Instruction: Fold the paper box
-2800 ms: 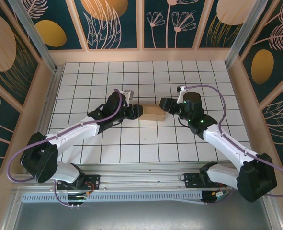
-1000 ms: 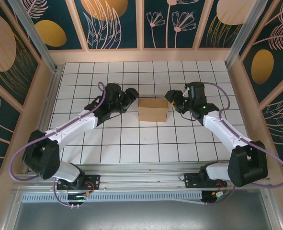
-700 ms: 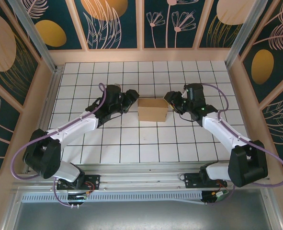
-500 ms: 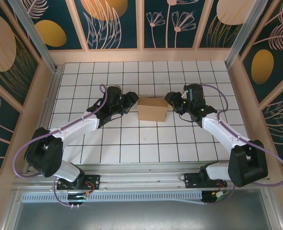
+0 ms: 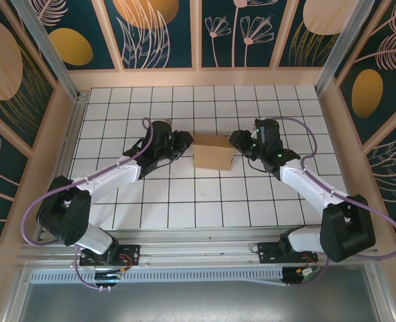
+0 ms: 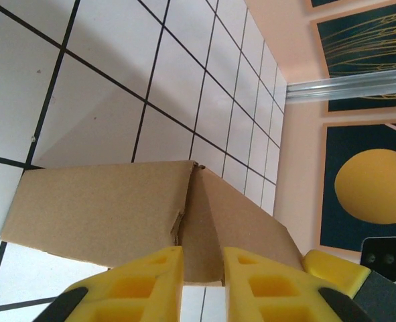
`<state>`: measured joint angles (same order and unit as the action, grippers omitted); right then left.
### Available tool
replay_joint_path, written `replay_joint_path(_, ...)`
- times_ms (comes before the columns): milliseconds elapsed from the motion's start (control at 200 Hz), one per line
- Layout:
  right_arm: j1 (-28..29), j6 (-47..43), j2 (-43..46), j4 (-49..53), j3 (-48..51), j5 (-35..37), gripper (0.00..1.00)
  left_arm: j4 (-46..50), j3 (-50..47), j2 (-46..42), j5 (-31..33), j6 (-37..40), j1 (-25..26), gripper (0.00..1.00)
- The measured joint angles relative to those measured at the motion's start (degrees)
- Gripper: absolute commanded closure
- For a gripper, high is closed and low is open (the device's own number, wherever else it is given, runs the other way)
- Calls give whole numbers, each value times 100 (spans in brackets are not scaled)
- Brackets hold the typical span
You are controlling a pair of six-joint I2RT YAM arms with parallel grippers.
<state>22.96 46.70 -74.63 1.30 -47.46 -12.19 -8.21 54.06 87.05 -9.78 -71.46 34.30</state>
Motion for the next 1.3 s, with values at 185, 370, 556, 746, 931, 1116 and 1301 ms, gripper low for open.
replay_joint_path(185,116,-391,66,205,92,372,56,-188,-297,-46,-50,146,35,84)
replay_joint_path(370,103,-660,153,828,-170,610,52,2,-308,-131,31,363,57,64)
replay_joint_path(556,22,-719,157,1143,-387,640,52,411,-214,-162,306,654,46,47)
replay_joint_path(746,2,-476,133,981,-345,61,46,603,-131,-160,389,894,46,38)
replay_joint_path(931,0,-267,138,957,-201,-262,41,625,-79,-63,411,1012,46,33)
replay_joint_path(1116,2,-33,393,778,219,-496,49,494,-70,20,328,1040,28,40)
replay_joint_path(1301,15,166,562,319,535,-595,65,354,-63,42,225,1043,20,53)
